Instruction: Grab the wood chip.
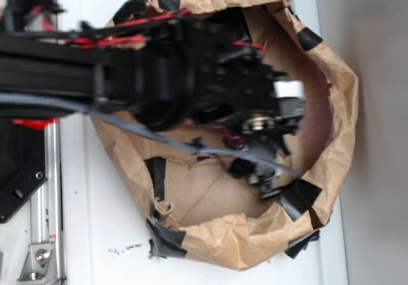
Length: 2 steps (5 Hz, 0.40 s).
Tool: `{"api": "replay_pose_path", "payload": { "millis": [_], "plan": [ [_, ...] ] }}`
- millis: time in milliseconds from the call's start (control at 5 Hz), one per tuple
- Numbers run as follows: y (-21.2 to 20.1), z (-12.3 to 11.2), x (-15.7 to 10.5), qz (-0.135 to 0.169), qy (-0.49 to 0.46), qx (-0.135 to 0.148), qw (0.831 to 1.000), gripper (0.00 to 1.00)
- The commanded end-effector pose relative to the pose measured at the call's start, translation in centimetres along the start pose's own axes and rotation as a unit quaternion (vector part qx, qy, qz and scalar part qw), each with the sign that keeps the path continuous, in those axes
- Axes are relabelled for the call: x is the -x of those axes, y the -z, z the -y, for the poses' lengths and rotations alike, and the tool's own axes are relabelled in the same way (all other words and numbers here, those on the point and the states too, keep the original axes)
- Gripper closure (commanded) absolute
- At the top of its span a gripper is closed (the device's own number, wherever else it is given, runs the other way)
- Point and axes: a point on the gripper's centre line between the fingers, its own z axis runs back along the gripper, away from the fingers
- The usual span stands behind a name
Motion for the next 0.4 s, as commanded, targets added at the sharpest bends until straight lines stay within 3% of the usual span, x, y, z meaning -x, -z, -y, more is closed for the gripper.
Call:
{"api": "replay_pose_path", "payload": {
  "millis": [0, 200],
  "plan": [
    [0.0, 0.2, -0.7, 0.009, 0.009, -0.004, 1.000, 0.00],
    [-1.2, 0.0, -0.6, 0.010, 0.028, 0.019, 0.999, 0.00]
  ]
}}
